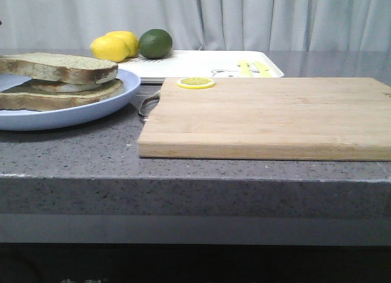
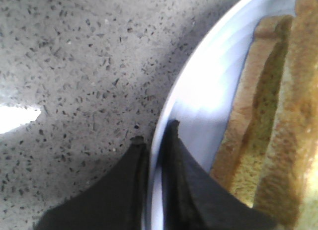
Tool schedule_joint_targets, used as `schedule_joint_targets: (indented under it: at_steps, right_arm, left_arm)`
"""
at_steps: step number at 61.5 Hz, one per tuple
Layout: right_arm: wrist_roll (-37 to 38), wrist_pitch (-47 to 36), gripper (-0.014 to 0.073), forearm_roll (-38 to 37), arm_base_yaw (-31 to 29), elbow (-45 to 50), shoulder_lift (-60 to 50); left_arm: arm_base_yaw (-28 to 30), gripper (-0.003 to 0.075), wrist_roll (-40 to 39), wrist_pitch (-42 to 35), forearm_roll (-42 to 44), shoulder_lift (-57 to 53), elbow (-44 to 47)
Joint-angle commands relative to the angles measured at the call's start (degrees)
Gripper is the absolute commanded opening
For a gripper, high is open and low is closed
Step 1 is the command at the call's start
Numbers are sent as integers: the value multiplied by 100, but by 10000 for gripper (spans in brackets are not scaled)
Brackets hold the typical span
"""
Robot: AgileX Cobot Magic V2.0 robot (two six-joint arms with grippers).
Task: Place bread and move sandwich to tray
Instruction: 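Grip the plate rim with the left gripper and lift the plate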
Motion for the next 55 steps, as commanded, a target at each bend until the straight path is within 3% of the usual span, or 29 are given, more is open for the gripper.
schedule_joint_targets:
  at_steps: [1,18,35,55]
  right_arm:
    - [-8,-378,435,30,-25,-122,-3]
    - [-8,-378,435,30,-25,-122,-3]
    - [-8,-378,435,30,-25,-122,-3]
    - [-8,-378,435,30,-25,-122,-3]
  left_arm:
    - [-2,-20,65,-94,-124,-209,-277]
    - [-2,-20,254,241,-370,-295,-1049]
    - [-120,-20,435,-132,-1480,-238,-1577]
    - [-600,-20,190,-219,-2477,790,-2642]
